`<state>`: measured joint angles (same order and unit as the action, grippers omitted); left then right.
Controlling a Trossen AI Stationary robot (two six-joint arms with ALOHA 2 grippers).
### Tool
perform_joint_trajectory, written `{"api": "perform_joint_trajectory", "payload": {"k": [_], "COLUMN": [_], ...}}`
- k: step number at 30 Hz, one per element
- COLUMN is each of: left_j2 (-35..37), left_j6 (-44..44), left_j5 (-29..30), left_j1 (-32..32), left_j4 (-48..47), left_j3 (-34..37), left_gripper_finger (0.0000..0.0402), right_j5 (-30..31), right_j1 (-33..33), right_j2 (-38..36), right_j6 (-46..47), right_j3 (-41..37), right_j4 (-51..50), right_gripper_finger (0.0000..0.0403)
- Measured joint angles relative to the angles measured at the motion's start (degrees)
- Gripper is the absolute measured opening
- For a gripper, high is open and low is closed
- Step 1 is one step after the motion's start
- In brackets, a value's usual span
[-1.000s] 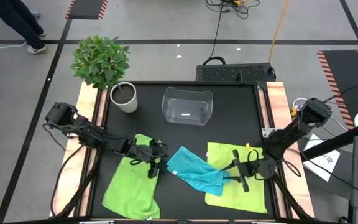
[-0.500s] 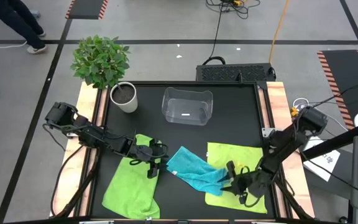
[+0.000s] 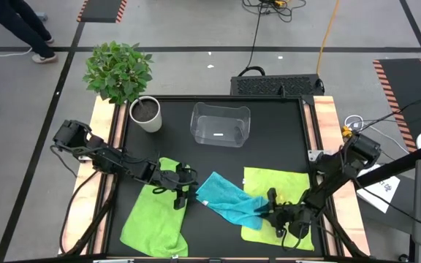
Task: Fold microfiber towels
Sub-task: Fold the blue microfiber cloth
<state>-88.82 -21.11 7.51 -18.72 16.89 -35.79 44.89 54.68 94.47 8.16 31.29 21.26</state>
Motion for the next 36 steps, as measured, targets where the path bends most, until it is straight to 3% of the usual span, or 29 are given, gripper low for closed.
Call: {"api": "perform_joint_trajectory", "payload": {"k": [3, 17, 27, 36], "left_j2": [0.0, 0.0, 0.0, 0.0], "left_j6": [0.0, 0.4, 0.4, 0.4], "left_j5": [0.0, 0.0, 0.0, 0.0], "left_j1": [0.0, -0.2, -0.2, -0.2], "left_j4": [0.1, -0.3, -0.4, -0.4], "left_j3": [0.0, 0.0, 0.0, 0.0], "left_gripper_finger": [0.0214, 0.0214, 0.0214, 0.0214], "right_j5": [-1.9, -6.0, -12.2, -13.8], "right_j1": [0.0, 0.0, -0.4, -2.0], "right_j2": [-1.1, -4.7, -4.7, -4.7], "right_j6": [-0.2, 0.2, 3.0, 4.2], "right_j3": [0.0, 0.0, 0.0, 0.0], "right_j4": [-0.7, -0.1, -0.2, -0.4], "right_gripper_finger": [0.0008, 0.0006, 0.0049, 0.0091]}}
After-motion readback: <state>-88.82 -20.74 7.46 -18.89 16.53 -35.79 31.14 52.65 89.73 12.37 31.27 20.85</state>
